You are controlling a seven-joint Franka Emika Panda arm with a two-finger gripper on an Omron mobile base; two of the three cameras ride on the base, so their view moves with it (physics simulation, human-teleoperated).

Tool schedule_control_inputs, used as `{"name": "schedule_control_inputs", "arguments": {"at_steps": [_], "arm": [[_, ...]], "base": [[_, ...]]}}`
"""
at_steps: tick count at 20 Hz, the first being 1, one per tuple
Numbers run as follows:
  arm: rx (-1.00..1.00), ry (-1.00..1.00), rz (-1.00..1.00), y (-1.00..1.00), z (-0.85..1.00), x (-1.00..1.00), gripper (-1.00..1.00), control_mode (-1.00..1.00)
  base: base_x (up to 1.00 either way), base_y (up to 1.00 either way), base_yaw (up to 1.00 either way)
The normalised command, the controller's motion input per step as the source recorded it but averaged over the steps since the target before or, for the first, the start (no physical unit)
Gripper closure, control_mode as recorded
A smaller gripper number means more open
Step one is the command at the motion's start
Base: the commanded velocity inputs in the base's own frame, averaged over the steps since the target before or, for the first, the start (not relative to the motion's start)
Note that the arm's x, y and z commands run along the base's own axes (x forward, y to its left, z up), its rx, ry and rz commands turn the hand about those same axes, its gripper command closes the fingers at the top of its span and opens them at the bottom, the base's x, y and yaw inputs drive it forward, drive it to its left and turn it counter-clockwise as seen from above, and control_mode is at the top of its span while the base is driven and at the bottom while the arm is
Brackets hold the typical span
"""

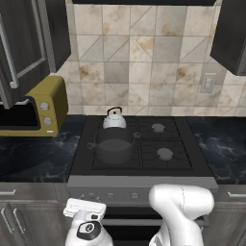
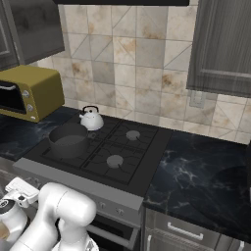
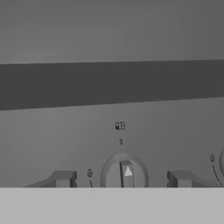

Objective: Pick the kettle from the cabinet and place it on a stove burner. Then pick the pot from the counter and place it on another stove burner. Finally, turn both burners on.

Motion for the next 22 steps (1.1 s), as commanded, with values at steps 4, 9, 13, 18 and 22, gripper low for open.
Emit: {"name": "schedule_control_inputs", "arguments": {"at_steps": [4,9,13,18,22], "arm": [[0.00,0.00,0.00,-0.01,0.00,0.00,-1.00,-1.00],[0.00,-0.05,0.00,-0.09,0.04,0.00,-1.00,-1.00],[0.00,-0.06,0.00,-0.03,0.21,0.00,-1.00,-1.00],[0.00,-0.02,0.00,0.00,0.15,0.00,-1.00,-1.00],[0.00,0.00,0.00,0.00,-0.05,0.02,-1.00,-1.00]], "base": [[0.00,0.00,0.00],[0.00,0.00,0.00],[0.00,0.00,0.00],[0.00,0.00,0.00],[0.00,0.00,0.00]]}}
